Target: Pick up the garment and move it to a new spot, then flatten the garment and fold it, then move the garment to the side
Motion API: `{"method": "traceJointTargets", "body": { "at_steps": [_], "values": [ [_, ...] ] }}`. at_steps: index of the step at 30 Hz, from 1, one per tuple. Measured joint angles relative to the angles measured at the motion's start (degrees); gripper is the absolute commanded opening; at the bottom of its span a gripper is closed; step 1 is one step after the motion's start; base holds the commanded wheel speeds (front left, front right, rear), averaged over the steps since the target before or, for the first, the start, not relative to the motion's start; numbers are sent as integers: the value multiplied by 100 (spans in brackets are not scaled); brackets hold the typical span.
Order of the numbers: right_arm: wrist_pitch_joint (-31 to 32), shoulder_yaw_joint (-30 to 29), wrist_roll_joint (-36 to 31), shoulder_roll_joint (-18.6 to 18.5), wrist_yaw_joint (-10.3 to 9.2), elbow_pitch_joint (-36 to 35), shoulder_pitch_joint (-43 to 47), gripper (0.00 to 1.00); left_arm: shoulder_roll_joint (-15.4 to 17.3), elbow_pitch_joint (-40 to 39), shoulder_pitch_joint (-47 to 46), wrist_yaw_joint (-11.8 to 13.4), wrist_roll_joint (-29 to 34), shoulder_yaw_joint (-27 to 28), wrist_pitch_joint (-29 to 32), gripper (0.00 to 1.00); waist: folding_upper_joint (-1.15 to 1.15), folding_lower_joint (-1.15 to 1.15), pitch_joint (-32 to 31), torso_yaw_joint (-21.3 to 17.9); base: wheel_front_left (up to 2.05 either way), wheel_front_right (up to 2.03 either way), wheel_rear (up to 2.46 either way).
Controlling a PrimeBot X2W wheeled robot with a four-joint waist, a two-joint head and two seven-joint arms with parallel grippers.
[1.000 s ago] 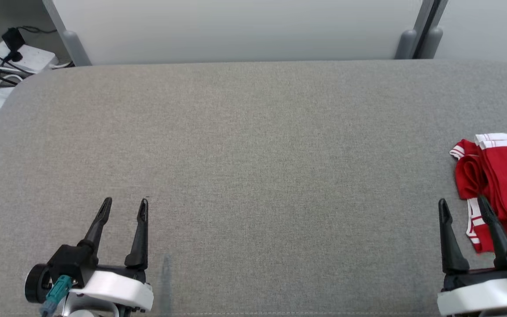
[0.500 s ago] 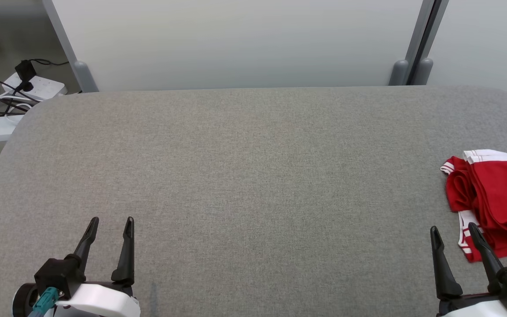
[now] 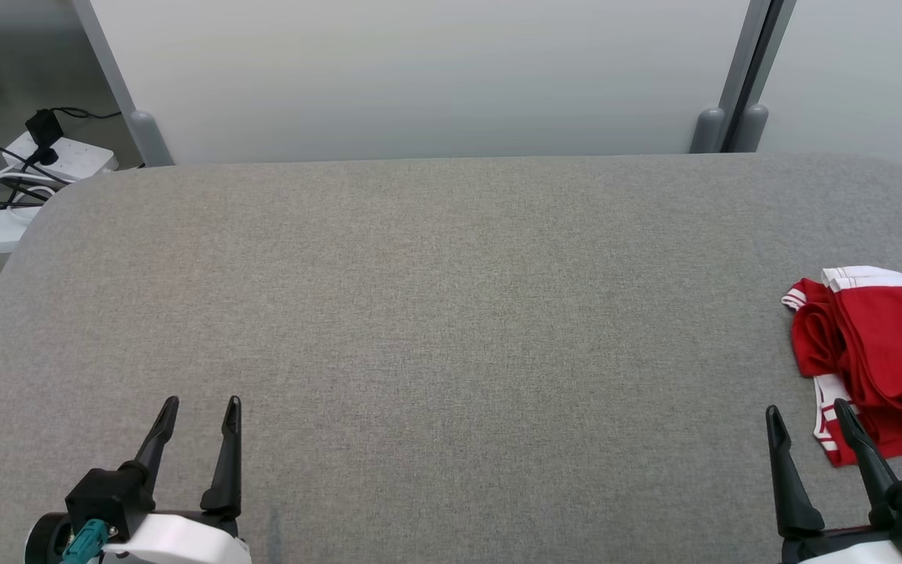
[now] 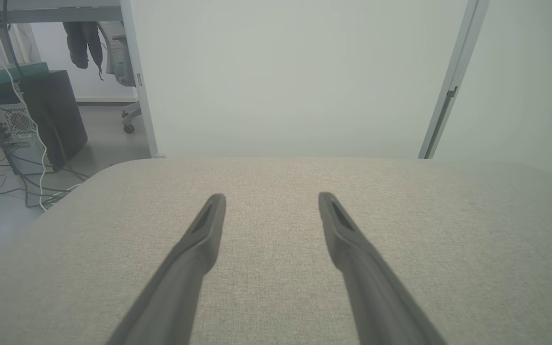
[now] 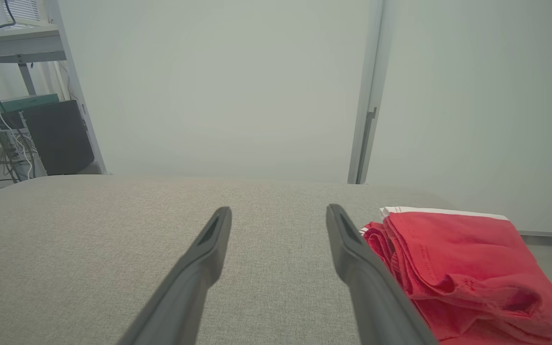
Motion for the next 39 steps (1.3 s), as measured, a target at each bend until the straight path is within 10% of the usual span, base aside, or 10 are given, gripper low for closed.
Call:
{"method": "traceJointTargets", "body": {
  "at_steps": [22,23,39],
  "values": [
    [-2,4,65,1,0,1,-1,100,103,-47,0,101,-89,-74,7,100,0,0,7,52,0,0,0],
    [-2,2,66,7,0,38,1,0,94,0,2,100,-89,-77,7,0,0,0,6,52,0,0,0],
    [80,11,935,45,0,425,59,0,-90,331,230,48,-788,-51,210,0,0,2,11,35,0,0,0]
  ]
}}
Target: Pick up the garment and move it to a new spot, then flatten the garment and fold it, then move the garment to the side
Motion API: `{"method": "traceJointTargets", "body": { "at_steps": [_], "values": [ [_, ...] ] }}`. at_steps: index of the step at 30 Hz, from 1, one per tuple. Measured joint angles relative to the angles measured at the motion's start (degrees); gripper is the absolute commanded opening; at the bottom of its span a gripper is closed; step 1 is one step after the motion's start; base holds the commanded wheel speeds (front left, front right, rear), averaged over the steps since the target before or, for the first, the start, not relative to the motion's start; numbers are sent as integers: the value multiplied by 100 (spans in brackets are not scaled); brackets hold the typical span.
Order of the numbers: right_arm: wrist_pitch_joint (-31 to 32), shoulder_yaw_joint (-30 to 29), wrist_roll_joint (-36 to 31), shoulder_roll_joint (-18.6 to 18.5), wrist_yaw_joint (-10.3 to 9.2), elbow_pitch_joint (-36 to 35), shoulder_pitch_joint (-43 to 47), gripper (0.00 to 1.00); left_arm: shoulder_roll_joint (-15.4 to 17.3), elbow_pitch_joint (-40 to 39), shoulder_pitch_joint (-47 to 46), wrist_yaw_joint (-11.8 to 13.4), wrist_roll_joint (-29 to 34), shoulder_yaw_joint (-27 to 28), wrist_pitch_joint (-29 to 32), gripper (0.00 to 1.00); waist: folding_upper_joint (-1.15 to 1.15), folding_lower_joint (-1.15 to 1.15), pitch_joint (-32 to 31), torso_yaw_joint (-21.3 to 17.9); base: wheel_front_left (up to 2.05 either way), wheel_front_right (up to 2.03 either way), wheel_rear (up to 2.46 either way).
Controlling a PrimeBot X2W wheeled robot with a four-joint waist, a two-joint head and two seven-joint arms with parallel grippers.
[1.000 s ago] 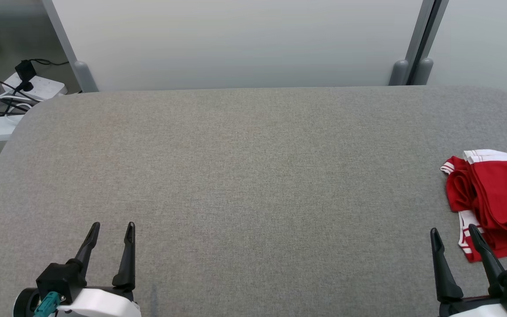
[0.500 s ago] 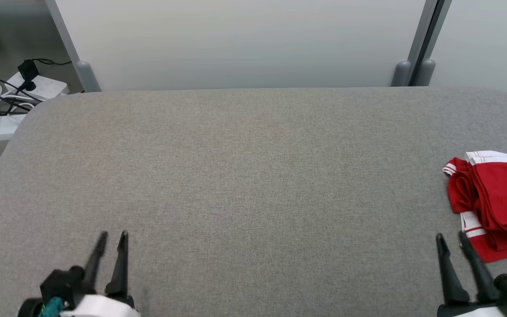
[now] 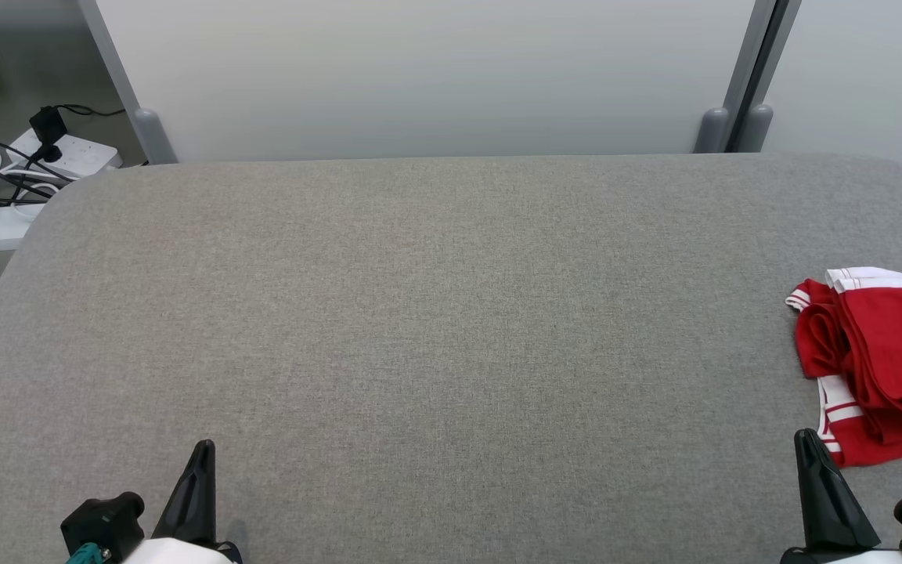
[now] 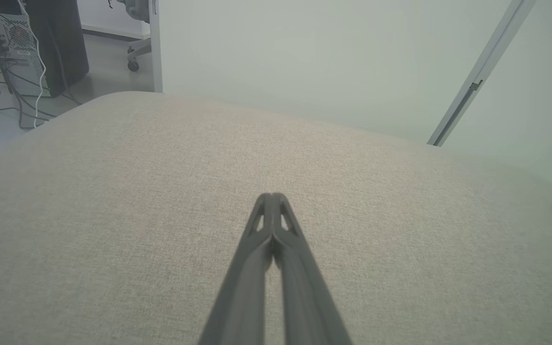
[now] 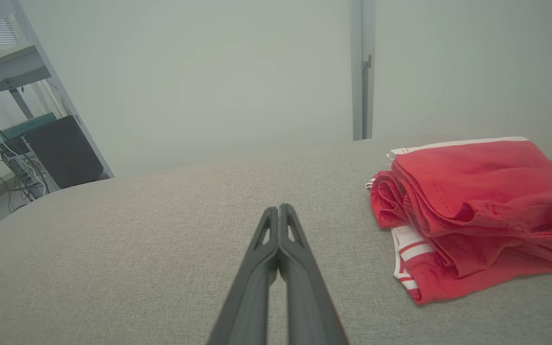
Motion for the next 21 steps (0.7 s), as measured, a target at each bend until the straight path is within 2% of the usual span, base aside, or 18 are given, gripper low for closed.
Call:
{"method": "traceJointTargets", "body": {
  "at_steps": [21],
  "values": [
    [274,5,1648,-49,0,282,-204,0,-136,-11,-22,-109,-1351,180,355,0,0,-1,11,-30,0,0,0]
  ]
}}
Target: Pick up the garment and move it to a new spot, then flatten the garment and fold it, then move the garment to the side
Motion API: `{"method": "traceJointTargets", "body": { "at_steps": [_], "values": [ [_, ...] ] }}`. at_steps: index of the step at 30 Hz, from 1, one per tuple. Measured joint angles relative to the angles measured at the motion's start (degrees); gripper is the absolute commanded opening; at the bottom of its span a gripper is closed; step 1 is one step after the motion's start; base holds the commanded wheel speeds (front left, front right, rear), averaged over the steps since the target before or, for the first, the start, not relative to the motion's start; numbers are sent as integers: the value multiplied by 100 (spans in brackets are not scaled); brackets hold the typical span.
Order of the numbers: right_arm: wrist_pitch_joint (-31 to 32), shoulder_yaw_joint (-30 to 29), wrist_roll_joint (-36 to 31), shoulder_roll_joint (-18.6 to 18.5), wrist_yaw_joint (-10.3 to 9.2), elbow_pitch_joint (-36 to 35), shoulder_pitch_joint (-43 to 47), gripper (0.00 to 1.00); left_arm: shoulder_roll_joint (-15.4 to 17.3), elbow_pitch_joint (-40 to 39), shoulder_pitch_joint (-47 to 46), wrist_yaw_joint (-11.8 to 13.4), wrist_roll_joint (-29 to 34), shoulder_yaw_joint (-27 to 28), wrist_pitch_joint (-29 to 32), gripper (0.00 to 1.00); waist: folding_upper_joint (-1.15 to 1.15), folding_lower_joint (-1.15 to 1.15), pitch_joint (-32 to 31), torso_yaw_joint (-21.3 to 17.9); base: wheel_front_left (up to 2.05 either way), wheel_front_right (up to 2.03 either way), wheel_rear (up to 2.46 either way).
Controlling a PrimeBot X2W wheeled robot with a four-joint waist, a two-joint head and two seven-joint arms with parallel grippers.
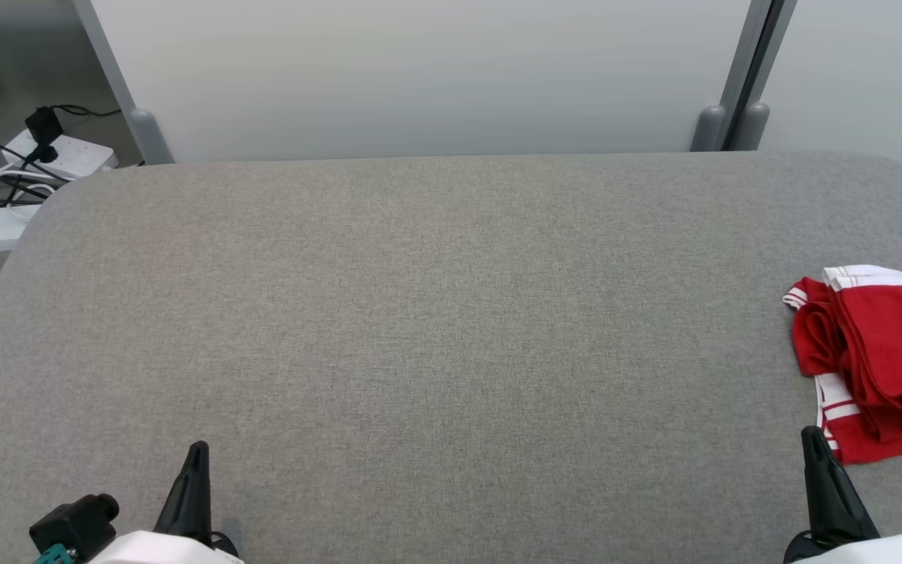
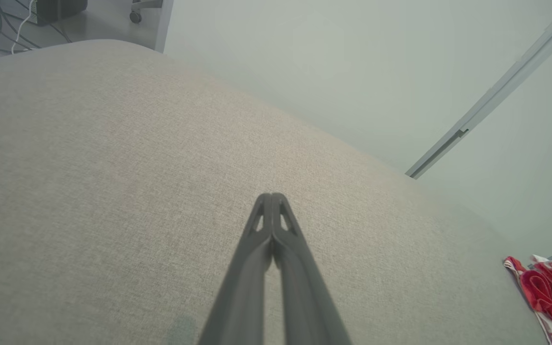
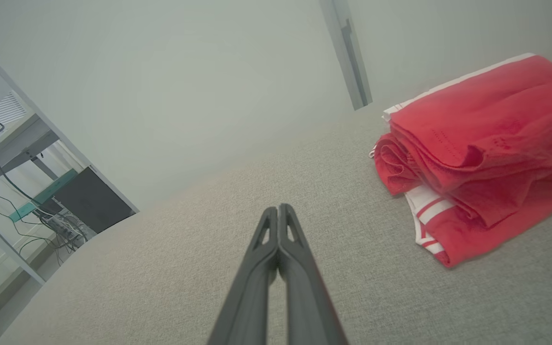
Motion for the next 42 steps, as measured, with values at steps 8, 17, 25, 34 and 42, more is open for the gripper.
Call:
{"method": "traceJointTargets", "body": {
  "at_steps": [8,17,25,34,42],
  "values": [
    [58,-3,572,-8,-1,48,-27,0,-24,-3,-13,-43,-502,56,137,0,0,0,3,-11,0,0,0],
    [181,-15,1204,-22,-1,168,-139,0,-51,-23,-119,-99,-1012,141,277,0,0,0,7,-22,0,0,0],
    [303,-30,1764,-31,-1,224,-236,0,-101,-25,-120,-149,-1505,200,394,0,0,-1,11,-33,0,0,0],
    [410,-46,2397,-40,-1,320,-356,0,-168,-29,-128,-200,-2036,278,526,0,0,-1,15,-44,0,0,0],
    [511,-63,2947,-60,-2,408,-373,0,-192,-51,-252,-252,-2498,353,676,0,0,-1,18,-55,0,0,0]
  ]
}}
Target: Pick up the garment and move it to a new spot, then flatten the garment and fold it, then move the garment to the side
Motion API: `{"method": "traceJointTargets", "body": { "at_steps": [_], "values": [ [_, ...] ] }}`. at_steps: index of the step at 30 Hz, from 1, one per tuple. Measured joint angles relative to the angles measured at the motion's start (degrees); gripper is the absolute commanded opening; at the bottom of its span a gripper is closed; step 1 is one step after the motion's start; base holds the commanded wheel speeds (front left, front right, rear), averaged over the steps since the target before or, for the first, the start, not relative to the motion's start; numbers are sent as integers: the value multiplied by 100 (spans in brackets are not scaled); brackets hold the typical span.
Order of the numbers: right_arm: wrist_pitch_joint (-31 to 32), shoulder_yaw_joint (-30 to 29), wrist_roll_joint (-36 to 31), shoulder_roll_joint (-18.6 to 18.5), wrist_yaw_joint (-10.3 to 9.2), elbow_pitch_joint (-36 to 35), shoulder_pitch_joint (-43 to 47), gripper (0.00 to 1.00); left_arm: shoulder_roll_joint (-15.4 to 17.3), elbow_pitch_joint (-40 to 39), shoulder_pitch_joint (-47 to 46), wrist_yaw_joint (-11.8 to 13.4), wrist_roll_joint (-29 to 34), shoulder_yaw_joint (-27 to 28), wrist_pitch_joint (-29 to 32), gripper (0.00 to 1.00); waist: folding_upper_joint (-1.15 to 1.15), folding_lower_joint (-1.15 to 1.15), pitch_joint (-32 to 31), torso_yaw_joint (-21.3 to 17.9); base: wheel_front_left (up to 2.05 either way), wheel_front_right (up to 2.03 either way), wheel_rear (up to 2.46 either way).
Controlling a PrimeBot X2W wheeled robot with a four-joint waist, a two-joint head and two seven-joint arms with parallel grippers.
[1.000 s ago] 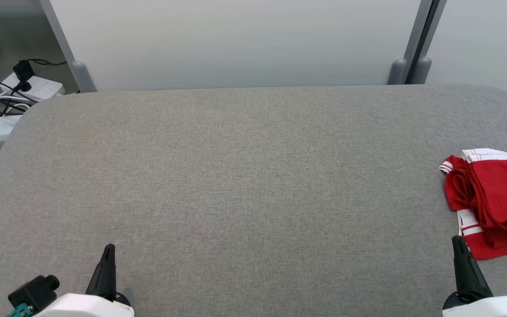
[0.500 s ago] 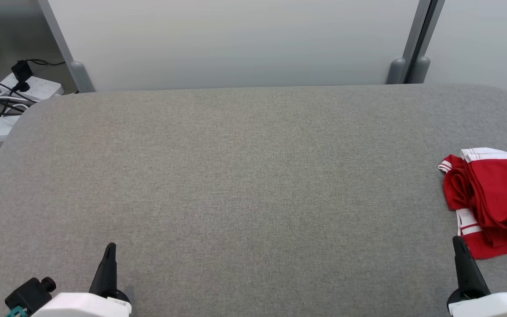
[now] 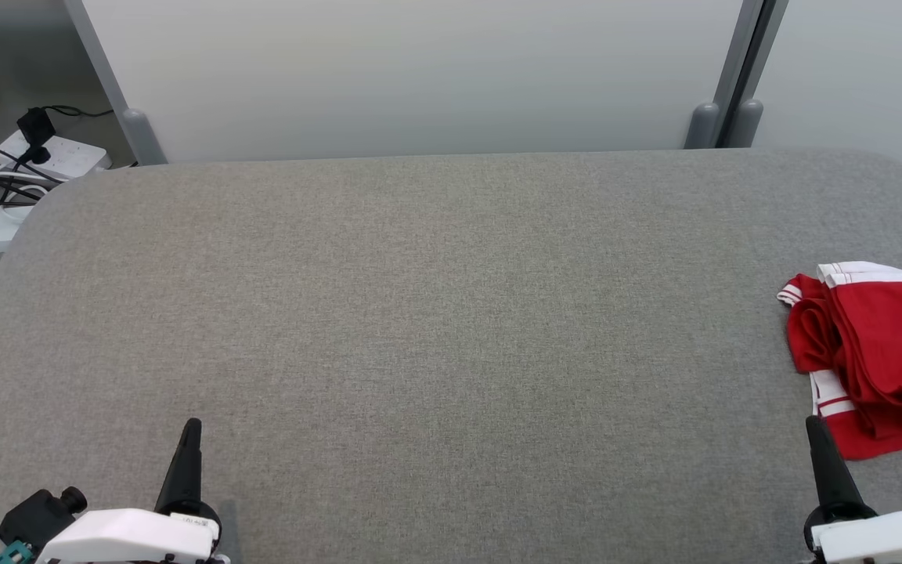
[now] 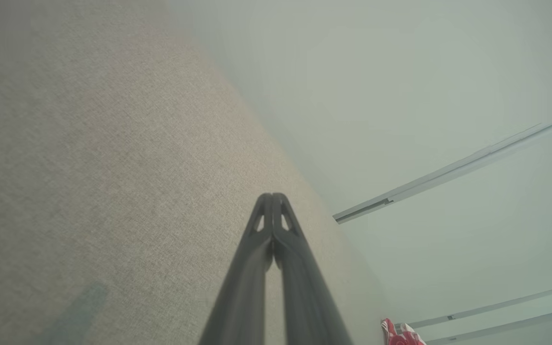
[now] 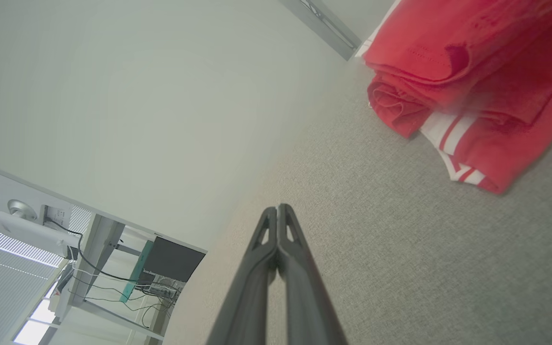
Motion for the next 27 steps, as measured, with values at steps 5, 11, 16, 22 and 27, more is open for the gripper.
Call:
{"method": "traceJointTargets", "body": {
  "at_steps": [5,11,16,22,27],
  "values": [
    [63,-10,334,-9,0,22,-105,0,-13,-1,-1,-20,-305,27,70,0,0,0,2,-6,0,0,0],
    [145,-24,762,-21,0,132,-124,0,-35,-4,-7,-51,-664,69,145,0,0,0,4,-14,0,0,0],
    [214,-40,1089,-34,-8,167,-225,0,-52,-7,-13,-97,-971,120,245,0,0,0,7,-20,0,0,0],
    [310,-76,1519,-40,-8,207,-273,0,-115,-21,-111,-112,-1327,176,331,0,0,0,9,-29,0,0,0],
    [359,-133,1846,-45,-9,249,-332,0,-149,-20,-111,-167,-1635,211,416,0,0,0,11,-35,0,0,0]
  ]
}}
